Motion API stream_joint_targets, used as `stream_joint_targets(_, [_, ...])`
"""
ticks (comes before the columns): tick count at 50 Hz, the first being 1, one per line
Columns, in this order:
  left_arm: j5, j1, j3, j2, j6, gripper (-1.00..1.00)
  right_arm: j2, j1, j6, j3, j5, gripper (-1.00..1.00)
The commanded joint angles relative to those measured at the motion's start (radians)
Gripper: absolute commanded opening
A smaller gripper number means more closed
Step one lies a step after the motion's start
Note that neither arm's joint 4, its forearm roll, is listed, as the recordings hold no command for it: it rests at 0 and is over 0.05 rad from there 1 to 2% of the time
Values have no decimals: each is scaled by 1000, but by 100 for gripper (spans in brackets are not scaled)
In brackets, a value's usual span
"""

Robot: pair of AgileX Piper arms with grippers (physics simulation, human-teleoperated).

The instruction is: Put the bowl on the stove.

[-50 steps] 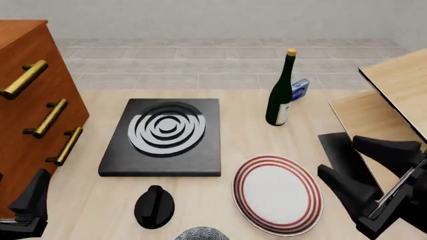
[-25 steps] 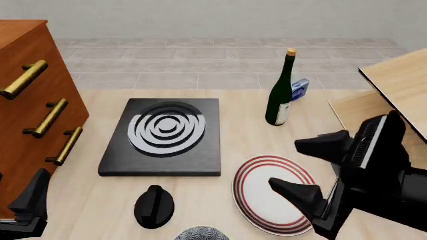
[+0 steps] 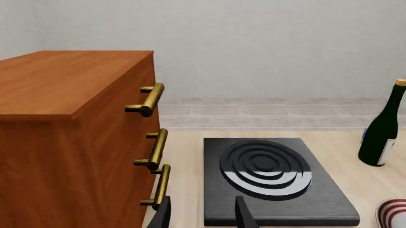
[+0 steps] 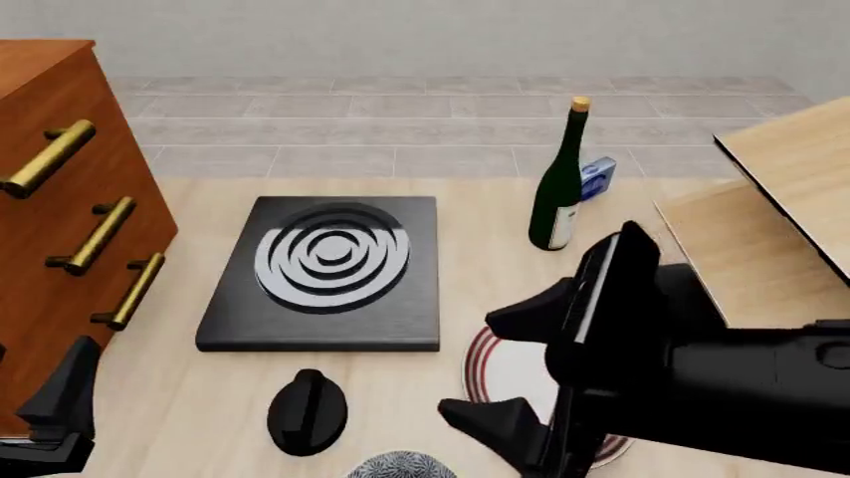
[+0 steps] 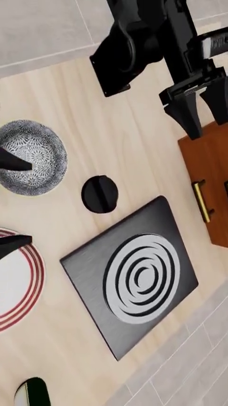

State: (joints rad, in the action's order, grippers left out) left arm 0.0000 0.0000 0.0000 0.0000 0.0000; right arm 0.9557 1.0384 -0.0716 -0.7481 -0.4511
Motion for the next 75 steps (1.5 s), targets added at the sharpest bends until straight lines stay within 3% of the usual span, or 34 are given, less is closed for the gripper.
stream_joint_targets(1, [0, 0, 0, 0, 0, 100, 79, 83, 61, -30, 3, 100])
stream_joint_targets(15, [0, 0, 0, 0, 0, 100, 143, 114, 142, 8, 33, 100])
stream_joint_targets(22, [0, 0, 0, 0, 0, 100, 161, 88, 136, 47, 55, 100])
stream_joint_targets(44, [0, 0, 0, 0, 0, 100, 227, 119, 195, 121, 165, 100])
stream_joint_targets(75, [0, 0, 0, 0, 0, 100, 338, 103, 244, 234, 353, 100])
